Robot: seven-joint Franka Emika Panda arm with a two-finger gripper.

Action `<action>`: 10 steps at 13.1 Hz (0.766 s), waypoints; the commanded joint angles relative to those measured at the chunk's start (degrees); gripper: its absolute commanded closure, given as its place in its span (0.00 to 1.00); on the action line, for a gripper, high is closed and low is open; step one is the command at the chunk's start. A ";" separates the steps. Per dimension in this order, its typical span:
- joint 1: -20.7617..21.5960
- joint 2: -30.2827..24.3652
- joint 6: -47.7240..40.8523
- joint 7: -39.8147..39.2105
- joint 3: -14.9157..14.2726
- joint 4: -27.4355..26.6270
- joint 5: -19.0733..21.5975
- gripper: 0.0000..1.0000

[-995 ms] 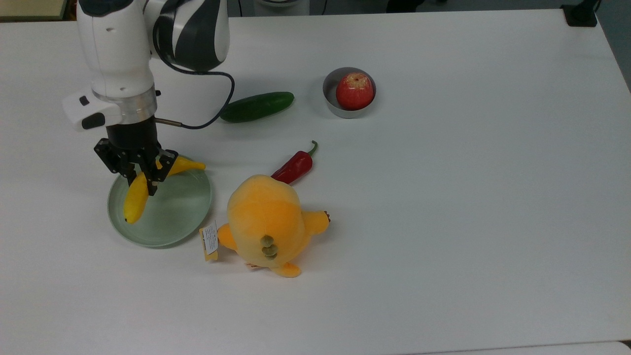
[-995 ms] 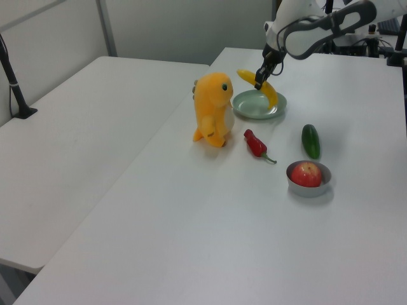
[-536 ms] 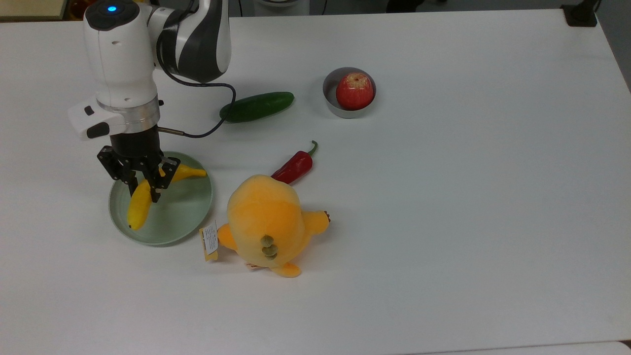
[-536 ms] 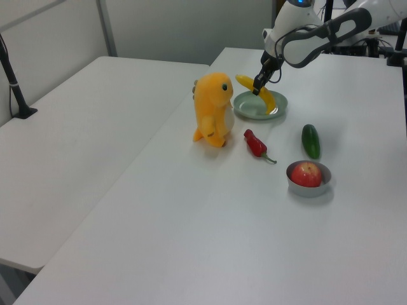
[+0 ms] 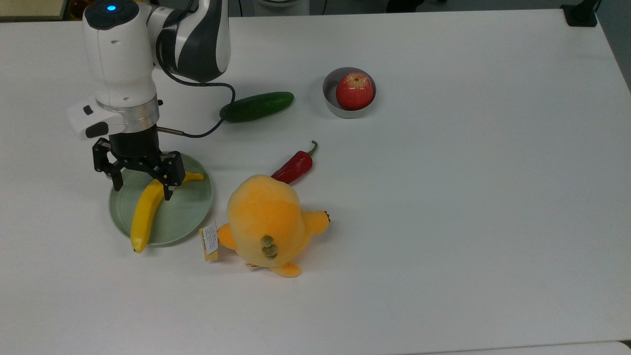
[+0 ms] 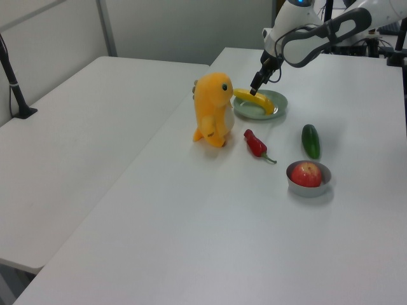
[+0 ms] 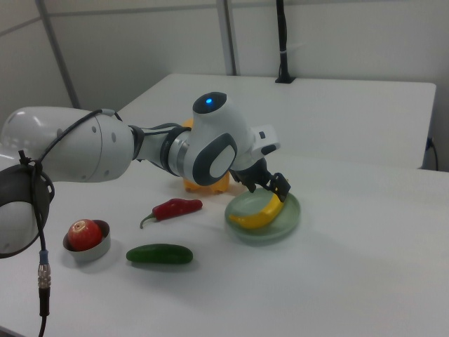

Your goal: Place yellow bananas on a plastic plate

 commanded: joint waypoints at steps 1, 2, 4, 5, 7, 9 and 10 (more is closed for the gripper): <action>0.70 -1.53 0.54 0.02 -0.53 0.41 -0.21 0.00; 0.70 -4.07 -0.16 0.11 -0.36 -0.46 -0.21 0.00; 1.92 -8.73 -6.72 0.02 -0.53 -2.05 -0.30 0.00; 2.19 -9.97 -9.89 0.02 -0.53 -2.05 -0.39 0.00; 5.08 -13.92 -17.18 0.45 -0.53 -2.14 -1.61 0.00; 7.89 -17.35 -23.78 2.73 -0.53 -2.40 -2.32 0.00; 8.95 -19.02 -26.50 3.79 -0.53 -2.75 -2.67 0.00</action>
